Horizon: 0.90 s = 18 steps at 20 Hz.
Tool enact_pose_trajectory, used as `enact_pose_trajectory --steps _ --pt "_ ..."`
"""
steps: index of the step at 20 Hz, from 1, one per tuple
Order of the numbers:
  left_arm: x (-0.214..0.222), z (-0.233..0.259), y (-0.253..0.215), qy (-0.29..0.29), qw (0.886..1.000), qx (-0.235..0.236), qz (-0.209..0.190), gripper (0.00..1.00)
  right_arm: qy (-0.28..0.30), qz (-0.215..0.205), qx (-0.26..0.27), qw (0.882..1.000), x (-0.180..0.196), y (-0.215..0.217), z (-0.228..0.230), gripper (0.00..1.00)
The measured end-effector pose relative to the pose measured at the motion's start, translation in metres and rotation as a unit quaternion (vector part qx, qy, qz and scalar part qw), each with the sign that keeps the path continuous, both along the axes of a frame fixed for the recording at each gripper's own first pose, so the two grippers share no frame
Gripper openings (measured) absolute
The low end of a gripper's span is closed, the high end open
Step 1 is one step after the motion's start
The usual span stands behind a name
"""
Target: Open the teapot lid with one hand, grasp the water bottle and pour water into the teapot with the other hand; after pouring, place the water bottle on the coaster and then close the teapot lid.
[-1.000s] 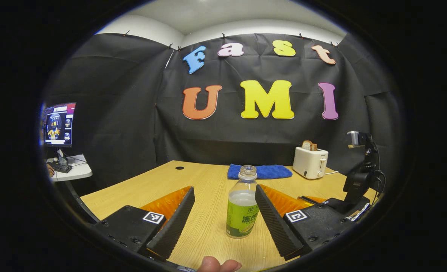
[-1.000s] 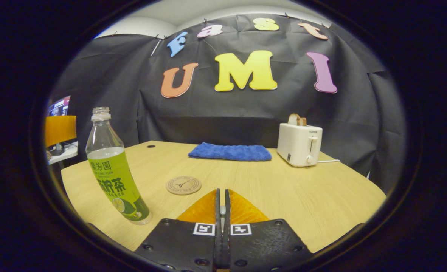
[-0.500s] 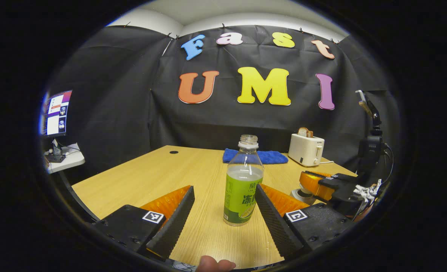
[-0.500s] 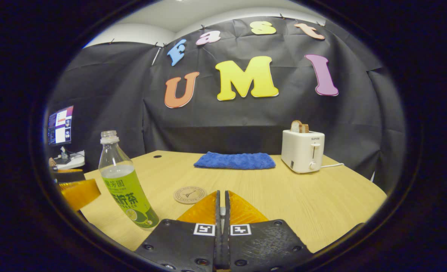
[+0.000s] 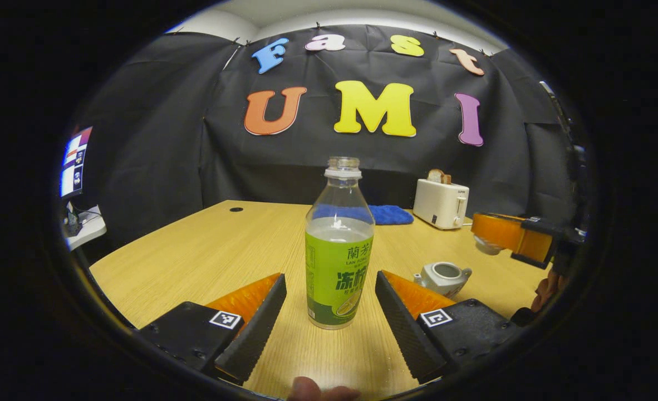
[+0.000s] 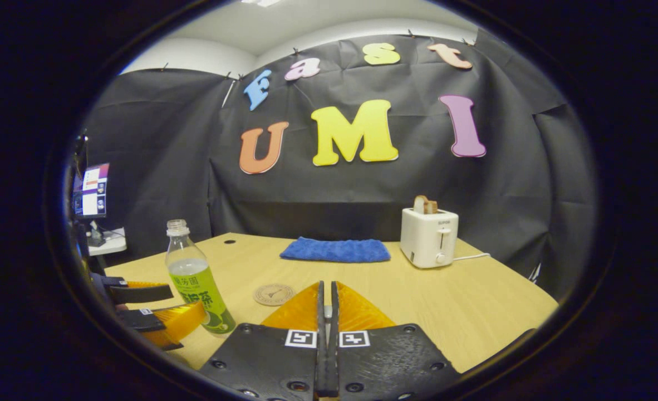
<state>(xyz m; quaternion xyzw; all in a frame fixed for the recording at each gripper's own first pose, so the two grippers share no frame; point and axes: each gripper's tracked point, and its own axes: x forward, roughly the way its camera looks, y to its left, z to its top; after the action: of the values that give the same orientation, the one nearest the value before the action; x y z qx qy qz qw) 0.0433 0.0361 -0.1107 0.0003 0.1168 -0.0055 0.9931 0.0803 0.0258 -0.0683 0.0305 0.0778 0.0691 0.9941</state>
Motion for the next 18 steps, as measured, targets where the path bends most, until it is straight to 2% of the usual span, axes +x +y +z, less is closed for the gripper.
enact_pose_trajectory --steps 7,11,13,15,18 --pt "0.018 -0.017 -0.005 0.021 1.0 0.005 -0.005 0.98 0.016 -0.004 0.017 1.0 -0.017 -0.016 -0.008 0.0" --pt "0.021 -0.016 -0.011 0.021 1.0 0.012 -0.015 0.89 0.017 -0.016 0.024 0.999 -0.023 -0.033 -0.009 0.0" --pt "0.022 -0.016 -0.012 0.023 0.999 0.025 -0.017 0.81 0.015 -0.019 0.027 0.999 -0.025 -0.039 -0.009 0.0" --pt "0.021 -0.015 -0.009 0.028 0.998 0.045 -0.015 0.79 0.017 -0.019 0.031 0.999 -0.026 -0.044 -0.01 0.0" --pt "0.019 -0.002 0.0 0.027 0.993 0.113 -0.009 0.76 0.016 -0.019 0.034 0.999 -0.026 -0.051 -0.01 0.0"
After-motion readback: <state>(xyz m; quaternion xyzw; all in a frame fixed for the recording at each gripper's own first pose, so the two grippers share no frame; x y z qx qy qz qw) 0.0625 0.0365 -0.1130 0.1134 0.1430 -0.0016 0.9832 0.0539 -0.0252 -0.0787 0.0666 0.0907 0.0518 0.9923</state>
